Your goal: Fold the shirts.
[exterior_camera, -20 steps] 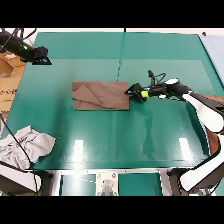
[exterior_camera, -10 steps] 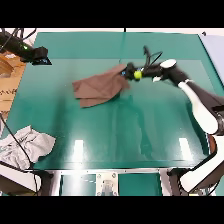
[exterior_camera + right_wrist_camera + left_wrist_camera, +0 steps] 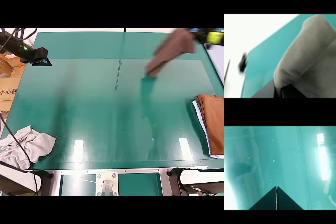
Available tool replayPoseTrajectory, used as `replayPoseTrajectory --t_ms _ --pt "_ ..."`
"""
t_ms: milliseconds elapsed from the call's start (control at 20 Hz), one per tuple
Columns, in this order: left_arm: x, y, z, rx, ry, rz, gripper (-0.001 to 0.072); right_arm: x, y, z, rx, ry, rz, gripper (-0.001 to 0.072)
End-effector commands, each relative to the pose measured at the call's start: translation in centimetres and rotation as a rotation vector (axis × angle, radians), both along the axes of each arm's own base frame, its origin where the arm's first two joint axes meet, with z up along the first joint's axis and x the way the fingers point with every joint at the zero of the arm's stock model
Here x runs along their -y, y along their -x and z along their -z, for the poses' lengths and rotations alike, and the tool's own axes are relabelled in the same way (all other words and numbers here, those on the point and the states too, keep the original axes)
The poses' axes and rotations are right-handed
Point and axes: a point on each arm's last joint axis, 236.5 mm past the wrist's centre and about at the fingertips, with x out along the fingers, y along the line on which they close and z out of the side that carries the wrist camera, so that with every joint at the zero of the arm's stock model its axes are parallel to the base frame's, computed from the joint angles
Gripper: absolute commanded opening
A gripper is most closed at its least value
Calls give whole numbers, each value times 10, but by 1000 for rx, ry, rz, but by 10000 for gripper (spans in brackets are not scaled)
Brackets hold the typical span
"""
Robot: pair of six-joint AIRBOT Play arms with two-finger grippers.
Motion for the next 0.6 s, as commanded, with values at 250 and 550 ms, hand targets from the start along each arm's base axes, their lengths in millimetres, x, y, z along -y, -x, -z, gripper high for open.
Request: replayPoseTrajectory --t_ms 250,550 --pt "0 0 0 -1 0 1 19 222 112 20 -181 -35 504 10" --pt "0 0 0 -1 0 2 20 266 204 17 -227 -79 696 10"
